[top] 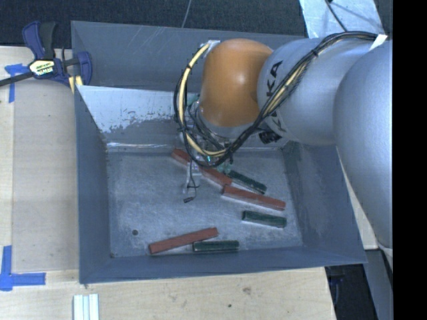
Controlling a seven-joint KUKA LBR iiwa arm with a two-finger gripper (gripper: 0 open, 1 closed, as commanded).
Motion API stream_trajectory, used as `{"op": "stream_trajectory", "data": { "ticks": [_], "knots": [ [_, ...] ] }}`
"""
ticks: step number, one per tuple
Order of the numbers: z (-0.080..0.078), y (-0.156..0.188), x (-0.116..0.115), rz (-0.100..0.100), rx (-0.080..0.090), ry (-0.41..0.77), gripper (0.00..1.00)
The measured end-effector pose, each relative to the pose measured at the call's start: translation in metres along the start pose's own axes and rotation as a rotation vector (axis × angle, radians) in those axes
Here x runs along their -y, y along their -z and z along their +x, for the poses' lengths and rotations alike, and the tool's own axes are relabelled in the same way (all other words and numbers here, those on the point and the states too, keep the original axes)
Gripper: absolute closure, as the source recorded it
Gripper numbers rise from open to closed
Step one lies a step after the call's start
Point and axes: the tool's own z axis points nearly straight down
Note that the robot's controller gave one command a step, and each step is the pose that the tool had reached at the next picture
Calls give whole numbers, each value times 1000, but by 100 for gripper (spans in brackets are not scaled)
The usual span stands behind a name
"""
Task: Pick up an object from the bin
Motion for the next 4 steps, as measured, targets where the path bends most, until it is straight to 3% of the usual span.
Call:
{"op": "stream_trajectory", "data": {
  "ticks": [1,2,3,4],
  "knots": [
    [-2,5,0,-1,8,-2,0],
    [0,-2,76,1,14,17,0],
    [4,-61,50,-3,12,-182,100],
    [4,-61,50,-3,12,-183,100]
  ]
}}
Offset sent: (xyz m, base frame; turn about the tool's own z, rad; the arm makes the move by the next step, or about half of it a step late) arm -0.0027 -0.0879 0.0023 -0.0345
